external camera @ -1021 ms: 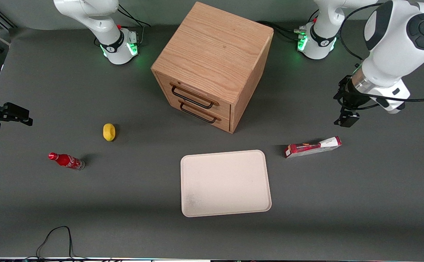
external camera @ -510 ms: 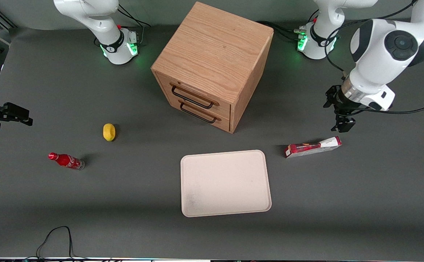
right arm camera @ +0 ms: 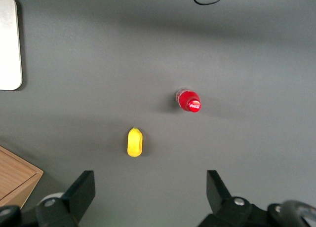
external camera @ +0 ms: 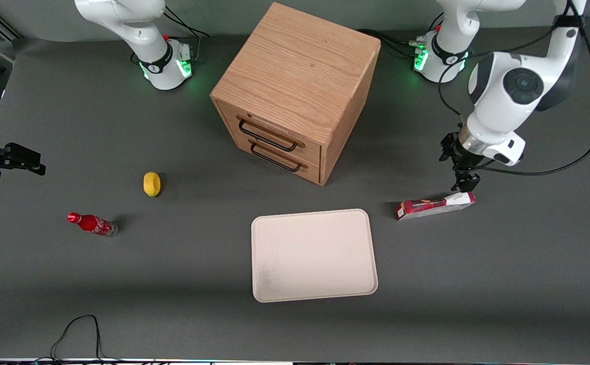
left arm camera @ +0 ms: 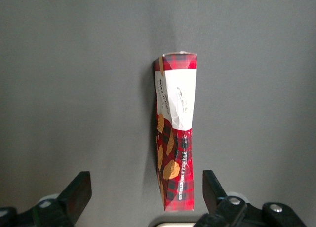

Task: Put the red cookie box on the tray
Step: 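Lower the left gripper and close it on the cookie box's end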

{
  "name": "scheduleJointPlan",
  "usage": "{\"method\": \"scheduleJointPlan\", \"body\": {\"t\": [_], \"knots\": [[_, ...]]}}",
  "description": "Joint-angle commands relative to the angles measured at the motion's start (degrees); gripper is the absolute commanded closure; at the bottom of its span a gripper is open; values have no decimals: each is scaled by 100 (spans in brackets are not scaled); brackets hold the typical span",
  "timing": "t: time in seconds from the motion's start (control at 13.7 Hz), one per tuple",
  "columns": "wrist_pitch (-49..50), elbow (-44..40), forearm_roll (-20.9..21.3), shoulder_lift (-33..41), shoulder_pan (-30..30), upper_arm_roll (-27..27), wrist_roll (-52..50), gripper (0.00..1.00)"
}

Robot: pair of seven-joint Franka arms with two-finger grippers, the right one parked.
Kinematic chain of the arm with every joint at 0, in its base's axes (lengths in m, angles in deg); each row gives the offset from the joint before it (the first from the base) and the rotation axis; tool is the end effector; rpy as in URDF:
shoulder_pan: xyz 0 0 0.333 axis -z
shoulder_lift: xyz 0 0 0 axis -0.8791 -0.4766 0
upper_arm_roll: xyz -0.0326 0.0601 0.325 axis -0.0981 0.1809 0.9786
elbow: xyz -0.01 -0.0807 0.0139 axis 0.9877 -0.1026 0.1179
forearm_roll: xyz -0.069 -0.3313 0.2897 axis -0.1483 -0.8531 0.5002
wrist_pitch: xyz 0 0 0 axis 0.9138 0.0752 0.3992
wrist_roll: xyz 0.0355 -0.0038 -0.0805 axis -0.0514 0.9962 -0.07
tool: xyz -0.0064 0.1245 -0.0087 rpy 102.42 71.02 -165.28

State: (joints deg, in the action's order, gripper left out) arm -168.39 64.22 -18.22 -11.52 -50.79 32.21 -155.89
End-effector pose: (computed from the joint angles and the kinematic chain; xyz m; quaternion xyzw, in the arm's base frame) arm 0.5411 -0.1297 0.3102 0.6471 0.7604 0.0321 0.0455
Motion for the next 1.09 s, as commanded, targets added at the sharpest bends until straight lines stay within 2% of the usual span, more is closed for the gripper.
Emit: {"method": "scheduleJointPlan", "body": {"t": [0.0, 0.51, 1.02], "knots": [[-363, -15, 403, -430, 86, 12, -245, 0], [-1023, -94, 606, -1177, 24, 47, -245, 0], [-1111, -419, 615, -1591, -20, 74, -219, 0]]}}
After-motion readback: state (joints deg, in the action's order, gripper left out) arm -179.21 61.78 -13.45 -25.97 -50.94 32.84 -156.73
